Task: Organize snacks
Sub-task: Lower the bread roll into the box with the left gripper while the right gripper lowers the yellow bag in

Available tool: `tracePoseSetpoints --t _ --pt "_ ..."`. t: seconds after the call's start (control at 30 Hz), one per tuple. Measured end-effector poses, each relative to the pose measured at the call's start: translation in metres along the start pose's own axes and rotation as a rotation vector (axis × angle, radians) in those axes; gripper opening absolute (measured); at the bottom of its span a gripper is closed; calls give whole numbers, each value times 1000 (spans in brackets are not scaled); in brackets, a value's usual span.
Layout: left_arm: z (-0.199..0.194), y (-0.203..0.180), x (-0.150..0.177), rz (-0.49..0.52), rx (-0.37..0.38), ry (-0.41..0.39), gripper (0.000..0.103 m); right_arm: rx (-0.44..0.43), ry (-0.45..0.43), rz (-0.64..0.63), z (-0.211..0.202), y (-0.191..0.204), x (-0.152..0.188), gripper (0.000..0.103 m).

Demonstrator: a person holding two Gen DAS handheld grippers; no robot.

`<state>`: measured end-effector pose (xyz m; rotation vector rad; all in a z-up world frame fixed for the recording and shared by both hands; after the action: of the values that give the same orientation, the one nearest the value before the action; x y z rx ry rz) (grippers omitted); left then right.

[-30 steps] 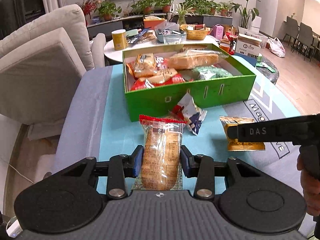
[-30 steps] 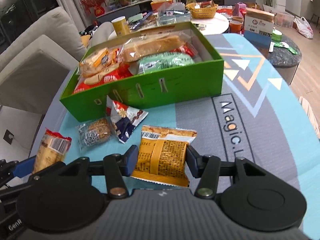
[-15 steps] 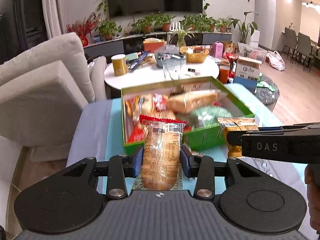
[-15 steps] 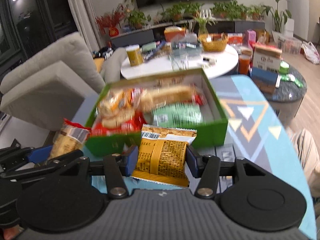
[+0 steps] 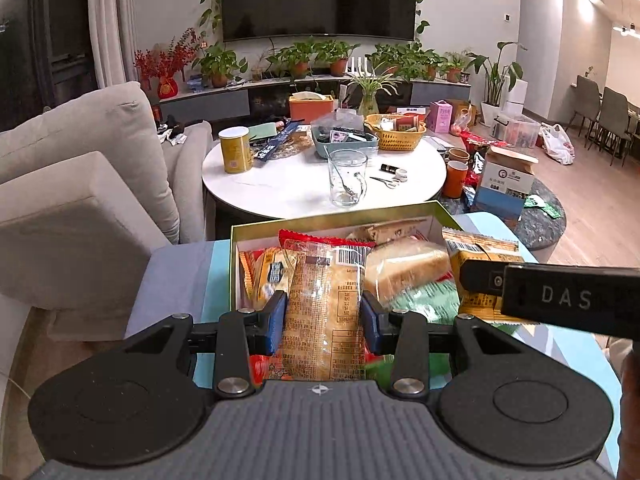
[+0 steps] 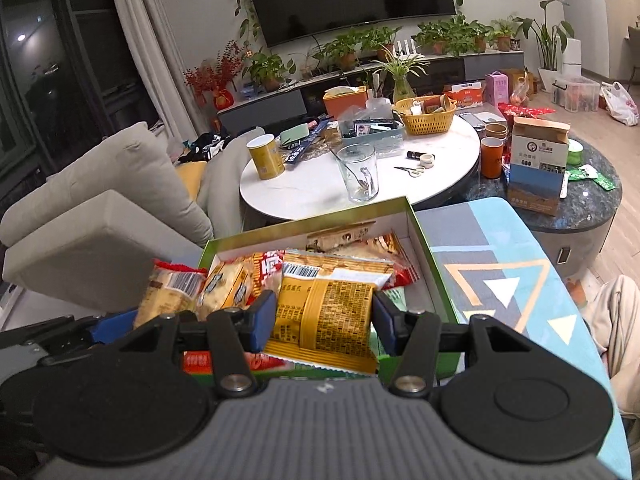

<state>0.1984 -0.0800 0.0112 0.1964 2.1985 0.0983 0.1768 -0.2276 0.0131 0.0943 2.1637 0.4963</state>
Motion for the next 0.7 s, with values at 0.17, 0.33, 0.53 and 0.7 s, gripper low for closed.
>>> tracePoseSetpoints --t 0.17,0.33,0.53,0.7 --pt "23 -6 -11 -8 2 9 36 -1 8 8 15 -5 -5 48" --pt "42 -11 -19 -27 21 5 36 -4 25 28 30 -11 -7 48" --pt "63 -14 -19 -44 31 27 36 9 35 43 40 -19 -5 48" --pt "72 -14 -18 -56 26 42 36 19 33 52 43 -24 -5 48"
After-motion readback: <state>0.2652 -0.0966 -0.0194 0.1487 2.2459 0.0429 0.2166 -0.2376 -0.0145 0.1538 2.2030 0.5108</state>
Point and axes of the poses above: each gripper's, at about its wrist camera, not at the fingertips, and z roughly the way its jaws point, y to its left, x to its underside, the point moved 4 cm from there along z, roughly the way its jaws point, and after that the axes turned 13 degrees about -x, right-handed, at the moved point
